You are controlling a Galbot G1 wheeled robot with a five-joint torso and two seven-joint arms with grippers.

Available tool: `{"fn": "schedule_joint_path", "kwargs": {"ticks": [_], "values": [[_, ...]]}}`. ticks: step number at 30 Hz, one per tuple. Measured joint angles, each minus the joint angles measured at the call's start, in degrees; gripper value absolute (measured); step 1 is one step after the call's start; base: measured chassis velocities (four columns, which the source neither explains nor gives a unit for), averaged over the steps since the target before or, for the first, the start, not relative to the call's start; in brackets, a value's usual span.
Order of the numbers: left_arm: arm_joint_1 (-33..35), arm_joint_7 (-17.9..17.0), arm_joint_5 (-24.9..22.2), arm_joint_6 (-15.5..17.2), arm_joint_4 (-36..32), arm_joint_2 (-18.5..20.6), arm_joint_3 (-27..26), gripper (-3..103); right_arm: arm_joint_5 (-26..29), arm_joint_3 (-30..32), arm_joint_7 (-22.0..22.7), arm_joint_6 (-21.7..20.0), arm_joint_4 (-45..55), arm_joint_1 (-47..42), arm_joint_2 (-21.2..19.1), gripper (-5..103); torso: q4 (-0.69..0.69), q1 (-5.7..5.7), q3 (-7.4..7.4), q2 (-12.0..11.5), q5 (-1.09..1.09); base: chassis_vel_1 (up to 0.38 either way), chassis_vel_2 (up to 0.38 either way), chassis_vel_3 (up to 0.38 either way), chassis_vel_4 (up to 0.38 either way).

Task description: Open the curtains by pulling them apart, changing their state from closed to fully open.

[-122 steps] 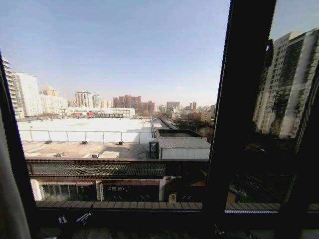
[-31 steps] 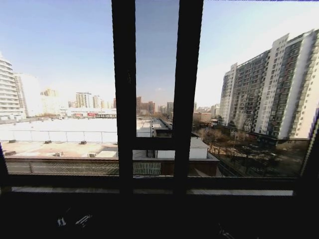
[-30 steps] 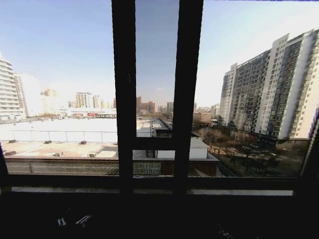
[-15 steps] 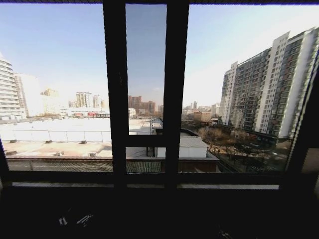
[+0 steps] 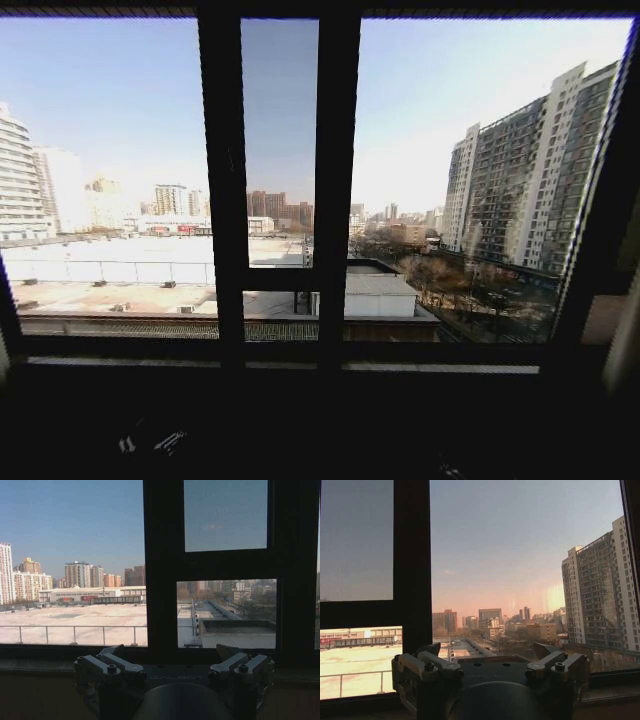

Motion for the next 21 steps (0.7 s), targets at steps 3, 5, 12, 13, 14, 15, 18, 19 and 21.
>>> {"fn": "schedule_joint_path", "kwargs": {"ticks": [3,5,12,13,14,15,18,19,21], "values": [[0.02,0.01,0.00,-0.03,-0.01,0.02,-0.07,100,-0.09,0.00,-0.03,0.05,0.03,-0.08,0.05,100,-0.01,0.00,0.00,0.00,0.00,-0.030,-0.228,0.031,0.248],[0.03,0.01,0.01,-0.12,-0.01,0.02,-0.09,100,-0.27,-0.06,-0.09,0.12,0.04,-0.13,0.13,100,0.00,0.00,0.00,0.00,-0.03,-0.022,-0.220,0.029,0.217],[0.08,0.02,0.03,-0.38,0.00,0.02,-0.19,100,-0.32,-0.14,-0.12,0.18,0.04,-0.15,0.16,100,-0.01,0.00,0.00,0.00,-0.01,0.026,-0.165,-0.016,0.156],[0.11,0.02,0.03,-0.45,0.04,0.06,-0.29,100,-0.32,-0.16,-0.13,0.19,0.02,-0.14,0.16,100,0.00,0.00,0.00,0.00,-0.03,0.054,-0.121,-0.025,0.113],[0.06,0.02,0.03,-0.51,0.11,0.13,-0.35,100,-0.33,-0.20,-0.14,0.20,-0.02,-0.11,0.15,100,0.00,0.00,0.00,0.00,-0.02,0.054,-0.082,-0.068,0.113],[0.03,0.01,0.02,-0.53,0.14,0.15,-0.37,100,-0.33,-0.22,-0.15,0.20,-0.05,-0.09,0.15,100,0.01,0.00,0.00,0.00,-0.02,0.079,-0.082,-0.068,0.117],[-0.16,0.00,-0.03,-0.56,0.23,0.26,-0.40,100,-0.33,-0.34,-0.16,0.23,-0.32,0.03,0.16,100,0.00,0.01,0.00,0.00,-0.02,0.085,-0.110,-0.079,0.119],[-0.21,-0.01,-0.04,-0.57,0.25,0.27,-0.40,100,-0.34,-0.38,-0.16,0.23,-0.44,0.06,0.16,100,0.01,0.01,0.01,0.00,-0.03,0.088,-0.134,-0.095,0.127],[-0.24,-0.01,-0.05,-0.57,0.30,0.25,-0.36,100,-0.34,-0.41,-0.17,0.24,-0.61,0.09,0.17,100,0.00,0.01,0.00,0.00,-0.02,0.073,-0.138,-0.089,0.127]]}}
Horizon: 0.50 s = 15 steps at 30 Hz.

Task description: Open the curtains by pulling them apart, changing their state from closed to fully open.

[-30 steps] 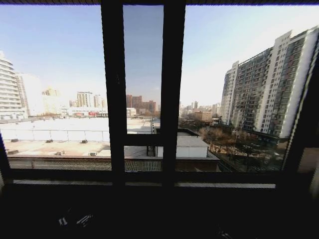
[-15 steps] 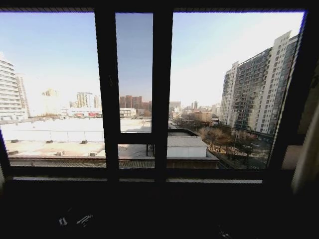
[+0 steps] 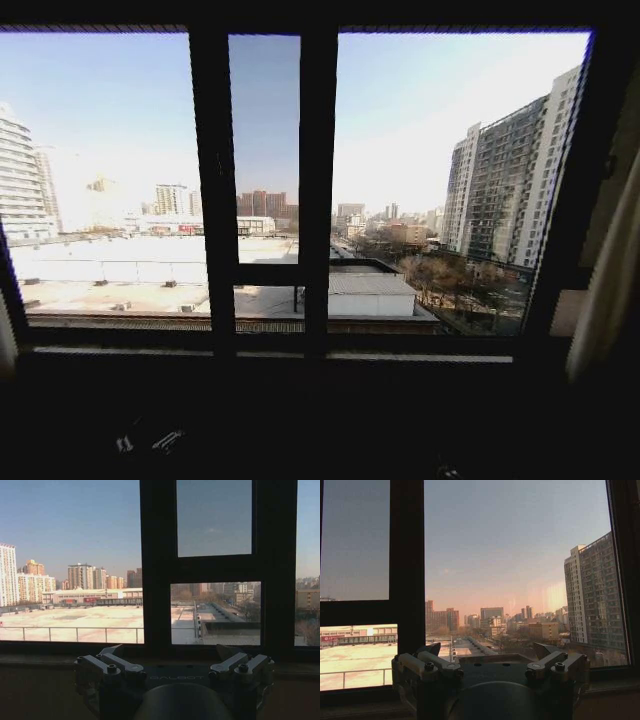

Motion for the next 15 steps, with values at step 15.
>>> {"fn": "schedule_joint_path", "kwargs": {"ticks": [15], "values": [[-0.39,0.96,-0.73,-0.48,0.61,-0.34,0.73,100,-1.20,-0.73,-0.16,0.44,-3.16,1.47,0.33,100,-0.01,0.02,0.01,-0.01,-0.01,0.019,-0.052,-0.027,0.048]]}}
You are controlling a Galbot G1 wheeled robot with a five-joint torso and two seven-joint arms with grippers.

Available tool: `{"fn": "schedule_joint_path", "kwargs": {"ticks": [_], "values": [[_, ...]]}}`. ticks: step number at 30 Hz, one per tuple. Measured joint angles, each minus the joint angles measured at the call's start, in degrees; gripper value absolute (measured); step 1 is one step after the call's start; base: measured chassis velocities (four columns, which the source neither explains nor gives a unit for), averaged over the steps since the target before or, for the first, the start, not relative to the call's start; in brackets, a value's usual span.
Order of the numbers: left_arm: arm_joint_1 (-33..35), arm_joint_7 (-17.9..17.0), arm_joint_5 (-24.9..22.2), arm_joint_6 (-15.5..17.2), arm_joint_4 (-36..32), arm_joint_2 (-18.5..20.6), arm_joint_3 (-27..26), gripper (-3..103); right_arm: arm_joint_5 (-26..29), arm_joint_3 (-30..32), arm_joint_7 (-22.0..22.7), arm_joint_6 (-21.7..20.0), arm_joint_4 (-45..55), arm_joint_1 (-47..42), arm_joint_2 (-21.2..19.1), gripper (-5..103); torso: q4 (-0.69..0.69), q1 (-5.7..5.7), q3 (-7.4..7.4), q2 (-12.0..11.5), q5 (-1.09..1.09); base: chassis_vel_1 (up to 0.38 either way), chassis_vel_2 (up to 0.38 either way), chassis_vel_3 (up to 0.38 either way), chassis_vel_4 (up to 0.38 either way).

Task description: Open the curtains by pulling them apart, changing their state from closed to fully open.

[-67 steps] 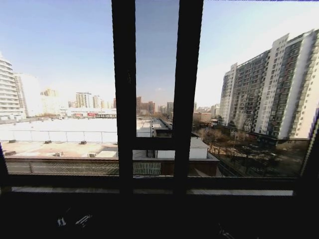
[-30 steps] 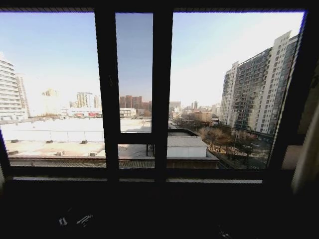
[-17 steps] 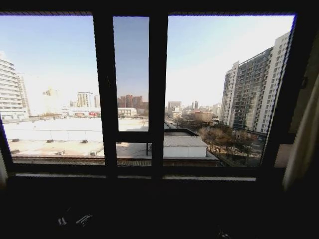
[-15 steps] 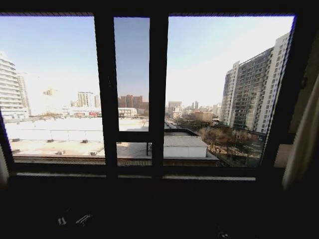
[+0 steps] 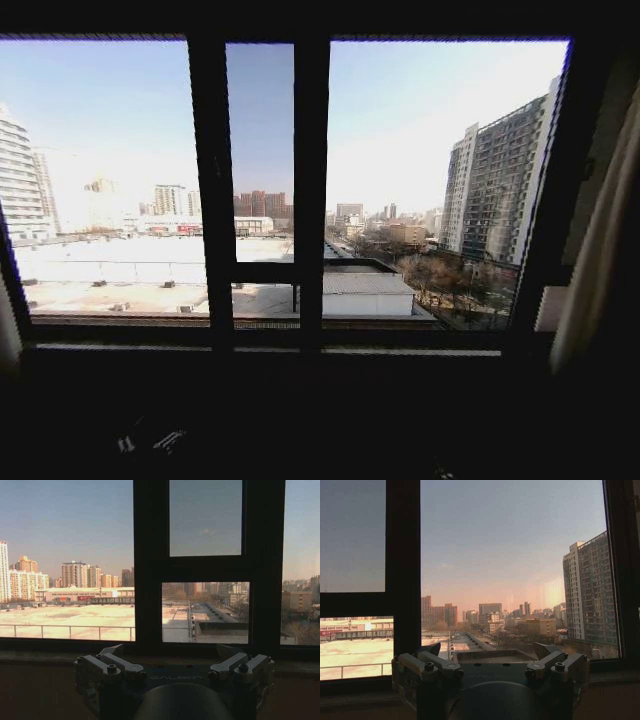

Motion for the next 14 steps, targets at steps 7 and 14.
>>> {"fn": "schedule_joint_path", "kwargs": {"ticks": [7,14], "values": [[-0.92,0.45,-1.37,-0.15,-0.06,-0.07,0.83,100,0.36,-0.13,0.00,-0.30,-1.45,0.75,-0.41,100,0.00,-0.02,-0.01,0.00,0.02,0.000,0.000,0.000,0.000],[-0.02,0.33,-5.81,0.90,-1.25,0.28,0.20,100,2.96,-0.37,0.28,-0.88,-1.89,1.86,-0.63,100,0.01,-0.02,-0.01,0.01,0.02,0.000,0.000,0.000,0.000]]}}
